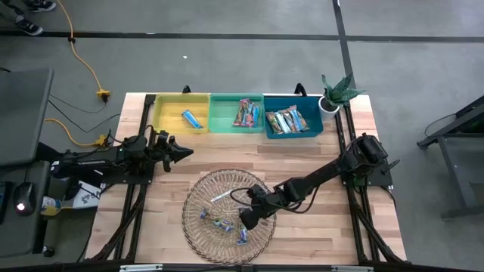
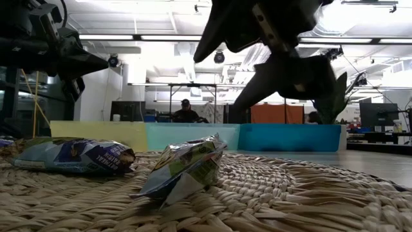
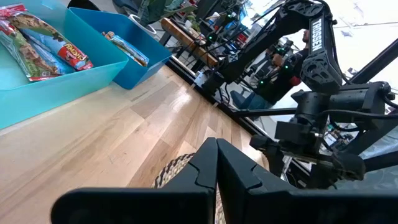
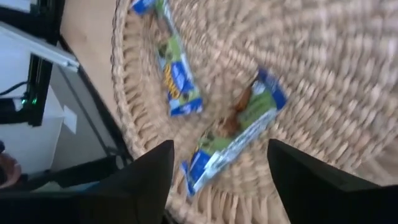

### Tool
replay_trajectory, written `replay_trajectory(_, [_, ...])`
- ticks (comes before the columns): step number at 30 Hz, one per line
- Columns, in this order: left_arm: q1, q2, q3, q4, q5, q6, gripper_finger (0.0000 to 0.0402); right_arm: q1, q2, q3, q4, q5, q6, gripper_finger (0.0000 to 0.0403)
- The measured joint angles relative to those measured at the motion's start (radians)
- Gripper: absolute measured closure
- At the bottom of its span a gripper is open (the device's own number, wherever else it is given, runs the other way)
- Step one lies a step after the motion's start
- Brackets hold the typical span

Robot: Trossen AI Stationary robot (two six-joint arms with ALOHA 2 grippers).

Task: Pick and place Granola Bars by type
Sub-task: Put the blue granola bar into the yellow bin

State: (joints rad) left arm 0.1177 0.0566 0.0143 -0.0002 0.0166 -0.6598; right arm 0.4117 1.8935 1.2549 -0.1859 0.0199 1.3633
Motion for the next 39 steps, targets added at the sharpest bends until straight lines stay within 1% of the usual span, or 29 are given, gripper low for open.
replay_trajectory(5, [0.000, 0.000, 0.000, 0.000, 0.000, 0.000, 0.0401, -0.032, 0.005, 0.000, -0.011, 0.049, -0.018, 0.0158])
replay_trajectory(9, [0.000, 0.000, 0.000, 0.000, 0.002, 0.000, 0.0401, -0.058, 0.026, 0.001, -0.012, 0.050, -0.035, 0.0157])
replay_trajectory(13, [0.000, 0.000, 0.000, 0.001, 0.004, 0.000, 0.0401, -0.061, 0.051, 0.000, -0.016, 0.014, -0.026, 0.0157])
replay_trajectory(17, [0.000, 0.000, 0.000, 0.001, 0.005, 0.000, 0.0401, -0.050, 0.059, 0.000, -0.016, 0.029, -0.015, 0.0159])
replay_trajectory(19, [0.000, 0.000, 0.000, 0.001, 0.005, 0.000, 0.0401, -0.049, 0.061, 0.000, -0.015, 0.037, -0.013, 0.0164])
replay_trajectory(24, [0.000, 0.000, 0.000, 0.001, 0.006, 0.000, 0.0401, -0.047, 0.072, 0.000, -0.011, 0.015, -0.011, 0.0186])
replay_trajectory(28, [0.000, 0.000, 0.000, 0.001, 0.006, 0.000, 0.0401, -0.046, 0.072, 0.000, -0.008, 0.041, -0.011, 0.0203])
replay_trajectory(31, [0.000, 0.000, 0.000, 0.001, 0.007, 0.000, 0.0401, -0.046, 0.072, 0.000, 0.002, 0.039, -0.011, 0.0213])
replay_trajectory(39, [0.000, 0.000, 0.000, 0.001, 0.007, 0.000, 0.0401, -0.045, 0.072, 0.000, -0.005, 0.037, -0.010, 0.0229])
